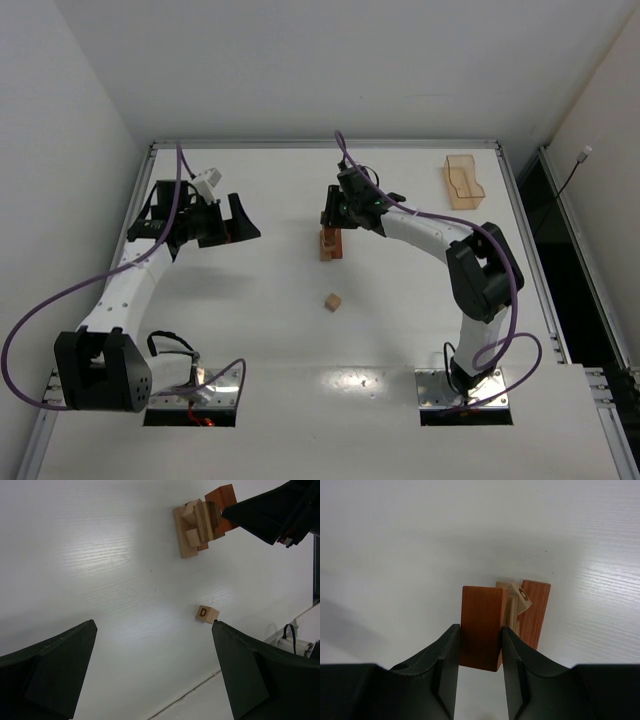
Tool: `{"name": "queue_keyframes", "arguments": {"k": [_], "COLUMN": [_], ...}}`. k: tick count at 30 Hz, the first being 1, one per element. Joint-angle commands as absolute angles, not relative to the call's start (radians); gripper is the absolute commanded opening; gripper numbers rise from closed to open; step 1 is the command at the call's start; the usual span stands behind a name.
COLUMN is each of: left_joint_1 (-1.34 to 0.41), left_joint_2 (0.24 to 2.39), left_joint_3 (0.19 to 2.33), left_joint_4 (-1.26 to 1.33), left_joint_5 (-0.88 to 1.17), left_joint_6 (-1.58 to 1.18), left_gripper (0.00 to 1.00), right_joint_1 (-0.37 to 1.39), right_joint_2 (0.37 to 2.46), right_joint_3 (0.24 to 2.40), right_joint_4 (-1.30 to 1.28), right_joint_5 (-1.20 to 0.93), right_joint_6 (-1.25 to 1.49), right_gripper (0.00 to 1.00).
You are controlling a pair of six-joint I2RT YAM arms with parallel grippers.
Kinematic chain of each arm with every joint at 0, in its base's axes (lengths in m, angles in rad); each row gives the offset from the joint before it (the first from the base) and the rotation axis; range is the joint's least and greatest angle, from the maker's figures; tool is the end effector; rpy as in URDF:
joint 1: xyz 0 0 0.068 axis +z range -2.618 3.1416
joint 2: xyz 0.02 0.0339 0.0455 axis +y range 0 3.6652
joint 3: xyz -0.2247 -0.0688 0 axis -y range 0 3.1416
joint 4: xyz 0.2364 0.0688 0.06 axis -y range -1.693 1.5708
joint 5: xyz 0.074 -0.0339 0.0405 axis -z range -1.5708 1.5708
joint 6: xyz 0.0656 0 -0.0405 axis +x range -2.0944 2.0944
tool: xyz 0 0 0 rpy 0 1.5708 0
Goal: Build the wood block tower
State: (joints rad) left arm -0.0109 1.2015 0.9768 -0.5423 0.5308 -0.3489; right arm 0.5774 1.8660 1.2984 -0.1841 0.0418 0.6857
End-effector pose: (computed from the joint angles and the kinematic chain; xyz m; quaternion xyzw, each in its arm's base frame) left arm 0.2764 -0.0362 0.2383 -0.0482 0.8927 -0.3050 0.3282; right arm 0.3525 0.2264 0.1567 0.0579 0.9153 0.2196 0.3326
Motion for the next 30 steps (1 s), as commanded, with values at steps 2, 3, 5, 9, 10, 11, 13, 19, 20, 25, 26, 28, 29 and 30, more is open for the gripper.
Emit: {"name": "queue_keyframes", "arguments": {"k": [2, 3, 5, 9, 10, 11, 13, 19, 20, 25, 26, 28, 29, 30], "left_joint_1": [0.002, 0.002, 0.002, 0.002, 0.002, 0.002, 0.002, 0.002, 0.002, 0.002, 0.002, 0.002, 0.002, 0.002], "left_joint_2": [1.216, 1.216, 1.216, 1.226, 1.226, 1.226, 1.226, 1.226, 1.226, 1.226, 1.226, 1.226, 1.226, 1.235], "left_joint_3": [0.994, 0.994, 0.994, 0.994, 0.994, 0.994, 0.994, 0.994, 0.994, 0.994, 0.994, 0.994, 0.994, 0.994], "left_joint_4": [-0.503, -0.503, -0.503, -0.503, -0.503, -0.503, -0.503, -0.503, -0.503, -0.503, -0.503, -0.503, -0.503, -0.503], "left_joint_5": [0.552, 0.552, 0.561, 0.561, 0.561, 0.561, 0.561, 0.561, 0.561, 0.561, 0.561, 0.561, 0.561, 0.561], "left_joint_6": [-0.344, -0.344, -0.344, -0.344, -0.344, -0.344, -0.353, -0.353, -0.353, -0.353, -0.353, -0.353, -0.353, -0.353], "left_gripper": [1.0, 1.0, 1.0, 1.0, 1.0, 1.0, 1.0, 0.99, 0.99, 0.99, 0.99, 0.99, 0.99, 0.99], "right_joint_1": [0.572, 0.572, 0.572, 0.581, 0.581, 0.581, 0.581, 0.581, 0.581, 0.581, 0.581, 0.581, 0.581, 0.581], "right_joint_2": [1.838, 1.829, 1.829, 1.819, 1.819, 1.819, 1.819, 1.801, 1.801, 1.801, 1.801, 1.801, 1.801, 1.792], "right_joint_3": [1.304, 1.304, 1.292, 1.292, 1.292, 1.292, 1.292, 1.282, 1.282, 1.282, 1.282, 1.282, 1.282, 1.282], "right_joint_4": [-0.156, -0.156, -0.147, -0.147, -0.147, -0.147, -0.137, -0.115, -0.106, -0.106, -0.106, -0.106, -0.106, -0.106], "right_joint_5": [0.051, 0.051, 0.051, 0.063, 0.063, 0.063, 0.063, 0.063, 0.063, 0.063, 0.063, 0.063, 0.063, 0.063], "right_joint_6": [0.677, 0.676, 0.676, 0.666, 0.666, 0.666, 0.666, 0.657, 0.657, 0.647, 0.647, 0.638, 0.638, 0.638], "right_gripper": [0.0, 0.0, 0.0, 0.0, 0.0, 0.0, 0.0, 0.0, 0.0, 0.0, 0.0, 0.0, 0.0, 0.0]}}
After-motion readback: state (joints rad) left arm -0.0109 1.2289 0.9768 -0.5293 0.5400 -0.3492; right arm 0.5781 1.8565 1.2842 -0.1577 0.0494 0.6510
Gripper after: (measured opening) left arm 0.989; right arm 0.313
